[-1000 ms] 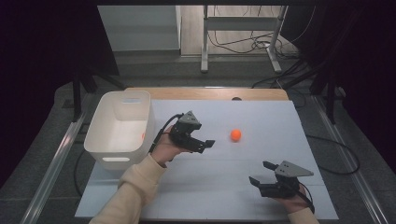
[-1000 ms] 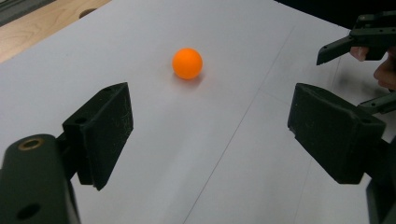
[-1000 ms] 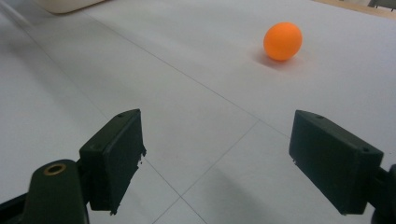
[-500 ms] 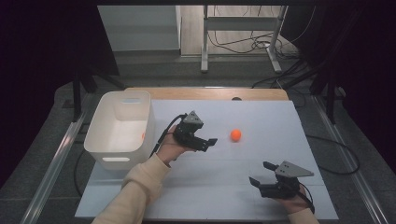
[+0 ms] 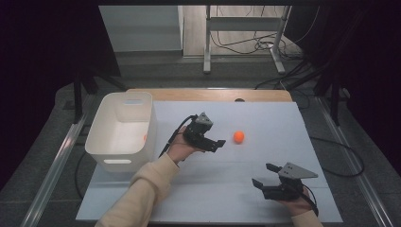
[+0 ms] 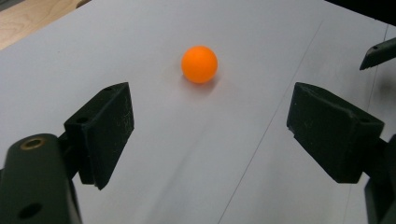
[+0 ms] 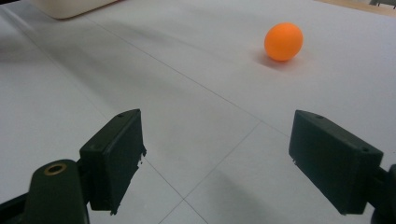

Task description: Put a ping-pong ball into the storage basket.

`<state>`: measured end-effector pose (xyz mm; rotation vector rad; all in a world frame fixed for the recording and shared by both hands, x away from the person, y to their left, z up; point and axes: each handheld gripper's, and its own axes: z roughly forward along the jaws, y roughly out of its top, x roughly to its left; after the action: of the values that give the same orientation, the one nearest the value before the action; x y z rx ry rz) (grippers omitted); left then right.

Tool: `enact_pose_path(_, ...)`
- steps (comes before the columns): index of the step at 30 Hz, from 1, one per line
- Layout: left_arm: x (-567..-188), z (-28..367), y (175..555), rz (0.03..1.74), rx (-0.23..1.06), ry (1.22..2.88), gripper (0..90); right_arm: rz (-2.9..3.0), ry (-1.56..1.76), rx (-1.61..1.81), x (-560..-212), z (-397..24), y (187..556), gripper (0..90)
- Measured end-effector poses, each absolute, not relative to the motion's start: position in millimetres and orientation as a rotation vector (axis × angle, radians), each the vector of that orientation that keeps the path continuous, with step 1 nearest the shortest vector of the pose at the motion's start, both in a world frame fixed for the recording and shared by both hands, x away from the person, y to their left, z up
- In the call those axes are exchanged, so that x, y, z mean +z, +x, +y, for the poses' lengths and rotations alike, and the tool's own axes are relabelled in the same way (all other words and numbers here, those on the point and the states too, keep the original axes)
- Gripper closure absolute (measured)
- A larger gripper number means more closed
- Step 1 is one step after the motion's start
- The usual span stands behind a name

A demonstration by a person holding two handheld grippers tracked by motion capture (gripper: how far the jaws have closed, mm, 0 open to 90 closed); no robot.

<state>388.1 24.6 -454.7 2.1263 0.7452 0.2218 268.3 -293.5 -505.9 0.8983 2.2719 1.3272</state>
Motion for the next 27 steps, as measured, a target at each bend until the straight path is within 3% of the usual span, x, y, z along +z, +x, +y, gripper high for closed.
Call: enact_pose_path(27, -463.9, -8.7, 410.7, 0.730, 0.181, 2.141, 16.2, 2.277, 0.875, 1.338, -505.2, -288.5, 273.1, 18.5)
